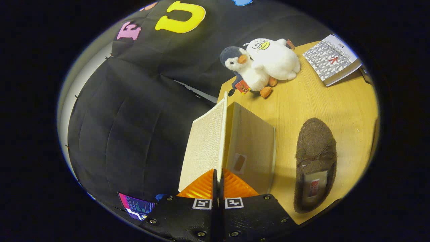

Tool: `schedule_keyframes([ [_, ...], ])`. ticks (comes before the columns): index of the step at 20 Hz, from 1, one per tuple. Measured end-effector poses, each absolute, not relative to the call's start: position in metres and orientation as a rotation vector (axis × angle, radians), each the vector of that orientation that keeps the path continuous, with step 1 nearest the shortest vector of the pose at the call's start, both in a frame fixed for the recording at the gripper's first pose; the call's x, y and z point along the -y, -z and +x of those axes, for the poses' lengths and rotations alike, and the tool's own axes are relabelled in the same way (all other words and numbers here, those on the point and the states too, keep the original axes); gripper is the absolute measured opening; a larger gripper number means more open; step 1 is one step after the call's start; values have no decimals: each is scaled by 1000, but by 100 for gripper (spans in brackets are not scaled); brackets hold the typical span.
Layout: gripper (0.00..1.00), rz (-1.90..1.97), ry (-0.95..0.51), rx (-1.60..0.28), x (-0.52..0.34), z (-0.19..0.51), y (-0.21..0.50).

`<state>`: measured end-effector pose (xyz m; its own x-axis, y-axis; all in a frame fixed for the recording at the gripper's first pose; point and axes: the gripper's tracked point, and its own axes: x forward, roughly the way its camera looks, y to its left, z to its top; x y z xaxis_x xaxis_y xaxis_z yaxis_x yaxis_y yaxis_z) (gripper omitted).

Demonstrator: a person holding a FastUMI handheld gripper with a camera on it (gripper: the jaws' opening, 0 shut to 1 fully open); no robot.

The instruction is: Open the storage box then place both shoes into the box .Put the left shoe in first, then the right shoe, with the right side of both shoes facing outward in a uniform manner.

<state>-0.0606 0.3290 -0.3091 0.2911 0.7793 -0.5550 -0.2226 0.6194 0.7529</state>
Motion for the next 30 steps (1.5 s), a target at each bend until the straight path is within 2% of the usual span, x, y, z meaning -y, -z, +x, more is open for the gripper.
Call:
schedule_keyframes([
  [8, 0, 562, -711, -1032, -358, -57, 245],
  [18, 0, 473, -845, -994, -499, -79, 177],
  [23, 0, 455, -858, -1029, -591, -102, 184],
  [30, 0, 367, -803, -1122, -683, -141, 275],
])
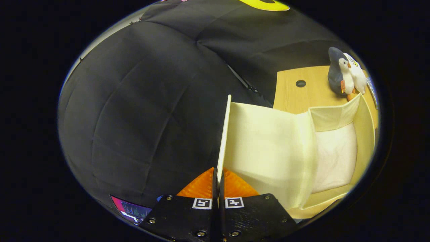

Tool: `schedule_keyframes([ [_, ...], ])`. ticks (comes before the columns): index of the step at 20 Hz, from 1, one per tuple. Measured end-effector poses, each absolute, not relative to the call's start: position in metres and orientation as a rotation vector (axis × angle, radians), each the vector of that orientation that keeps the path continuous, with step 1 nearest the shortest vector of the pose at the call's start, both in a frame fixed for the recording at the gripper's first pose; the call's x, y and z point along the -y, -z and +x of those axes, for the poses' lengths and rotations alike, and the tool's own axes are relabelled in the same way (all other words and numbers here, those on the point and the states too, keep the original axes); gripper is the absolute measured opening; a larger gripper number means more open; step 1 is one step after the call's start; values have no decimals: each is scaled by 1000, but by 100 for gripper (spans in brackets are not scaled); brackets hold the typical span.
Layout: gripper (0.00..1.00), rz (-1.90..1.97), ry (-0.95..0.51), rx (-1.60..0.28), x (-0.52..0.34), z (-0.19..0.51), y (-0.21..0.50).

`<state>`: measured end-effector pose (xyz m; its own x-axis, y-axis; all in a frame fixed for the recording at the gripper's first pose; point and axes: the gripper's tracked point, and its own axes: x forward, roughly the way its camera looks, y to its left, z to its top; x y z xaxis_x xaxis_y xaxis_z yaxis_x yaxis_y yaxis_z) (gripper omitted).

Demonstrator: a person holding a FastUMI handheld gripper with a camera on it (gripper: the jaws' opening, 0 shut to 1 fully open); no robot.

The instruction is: Open the storage box then place both shoes into the box .Put the left shoe in first, then the right shoe, with the right side of both shoes facing outward in a uniform manner.

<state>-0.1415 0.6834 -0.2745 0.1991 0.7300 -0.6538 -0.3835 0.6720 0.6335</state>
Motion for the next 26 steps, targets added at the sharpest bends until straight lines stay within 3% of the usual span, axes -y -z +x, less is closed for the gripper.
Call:
schedule_keyframes([
  [10, 0, 111, -573, -1183, -694, -174, 434],
  [14, 1, 4, -558, -1172, -682, -184, 457],
  [16, 6, -6, -574, -1183, -681, -187, 457],
  [18, 19, -28, -601, -1171, -679, -184, 444],
  [21, 31, -57, -649, -1076, -682, -167, 404],
  [26, 41, -71, -709, -917, -660, -145, 324],
])
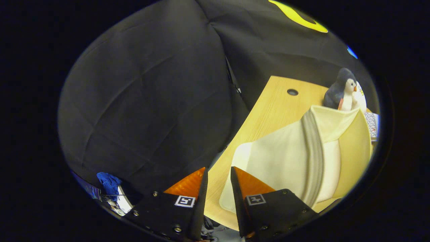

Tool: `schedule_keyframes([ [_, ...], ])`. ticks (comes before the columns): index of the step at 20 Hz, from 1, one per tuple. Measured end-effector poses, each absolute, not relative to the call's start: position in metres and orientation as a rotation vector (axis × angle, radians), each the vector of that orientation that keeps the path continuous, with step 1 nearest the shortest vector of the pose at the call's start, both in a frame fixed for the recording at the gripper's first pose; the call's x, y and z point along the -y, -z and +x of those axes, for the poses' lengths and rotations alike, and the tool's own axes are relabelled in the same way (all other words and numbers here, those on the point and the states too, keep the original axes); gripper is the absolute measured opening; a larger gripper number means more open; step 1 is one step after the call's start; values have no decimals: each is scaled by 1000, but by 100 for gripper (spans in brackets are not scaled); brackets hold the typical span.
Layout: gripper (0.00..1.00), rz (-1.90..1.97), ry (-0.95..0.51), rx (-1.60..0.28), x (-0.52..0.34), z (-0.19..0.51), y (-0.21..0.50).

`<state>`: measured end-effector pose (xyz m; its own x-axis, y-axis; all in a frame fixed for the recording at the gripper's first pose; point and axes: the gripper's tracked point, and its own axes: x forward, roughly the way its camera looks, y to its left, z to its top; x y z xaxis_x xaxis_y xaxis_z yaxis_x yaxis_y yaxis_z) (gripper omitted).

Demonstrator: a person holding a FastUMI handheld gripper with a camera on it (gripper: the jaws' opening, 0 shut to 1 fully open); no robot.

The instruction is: Open the storage box then place both shoes into the box .Put the left shoe in first, then the right shoe, with the right side of both shoes facing outward in a uniform manner.

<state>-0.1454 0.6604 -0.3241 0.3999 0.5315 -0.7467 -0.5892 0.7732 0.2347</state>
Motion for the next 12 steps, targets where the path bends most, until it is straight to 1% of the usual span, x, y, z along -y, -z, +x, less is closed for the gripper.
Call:
schedule_keyframes([
  [3, 41, -66, -710, -828, -625, -127, 281],
  [9, 41, -80, -624, -682, -520, -83, 216],
  [12, 41, -51, -583, -651, -469, -71, 198],
])
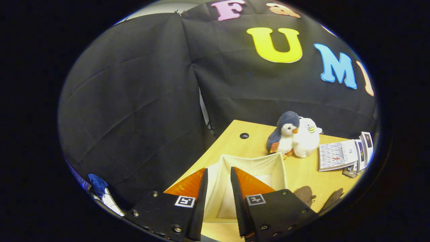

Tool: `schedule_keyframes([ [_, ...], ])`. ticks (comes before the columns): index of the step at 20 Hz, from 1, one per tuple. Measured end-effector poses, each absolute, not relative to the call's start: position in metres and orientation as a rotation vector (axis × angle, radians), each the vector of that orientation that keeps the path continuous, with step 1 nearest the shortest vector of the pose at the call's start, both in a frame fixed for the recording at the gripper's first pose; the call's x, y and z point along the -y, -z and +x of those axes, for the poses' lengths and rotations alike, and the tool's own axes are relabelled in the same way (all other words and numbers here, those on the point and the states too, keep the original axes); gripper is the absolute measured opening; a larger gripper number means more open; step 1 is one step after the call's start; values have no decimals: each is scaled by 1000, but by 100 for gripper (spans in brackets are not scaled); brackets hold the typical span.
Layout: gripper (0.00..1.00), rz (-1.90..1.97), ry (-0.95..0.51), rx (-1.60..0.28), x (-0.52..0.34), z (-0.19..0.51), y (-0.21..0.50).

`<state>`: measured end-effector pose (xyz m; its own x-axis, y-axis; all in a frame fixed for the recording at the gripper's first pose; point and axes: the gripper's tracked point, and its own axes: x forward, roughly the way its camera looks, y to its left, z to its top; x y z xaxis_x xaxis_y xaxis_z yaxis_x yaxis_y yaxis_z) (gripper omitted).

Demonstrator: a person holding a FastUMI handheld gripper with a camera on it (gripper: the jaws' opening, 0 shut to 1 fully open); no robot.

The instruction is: Open the storage box then place both shoes into the box .Put the left shoe in first, then the right shoe, with the right side of both shoes facing outward in a uniform manner.

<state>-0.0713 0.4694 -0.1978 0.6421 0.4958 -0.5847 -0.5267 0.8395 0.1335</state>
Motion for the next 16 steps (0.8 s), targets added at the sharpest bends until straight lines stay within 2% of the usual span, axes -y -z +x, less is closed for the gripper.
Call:
schedule_keyframes([
  [7, 41, -27, -450, -639, -360, -44, 189],
  [16, 41, -51, -370, -683, -265, -44, 215],
])
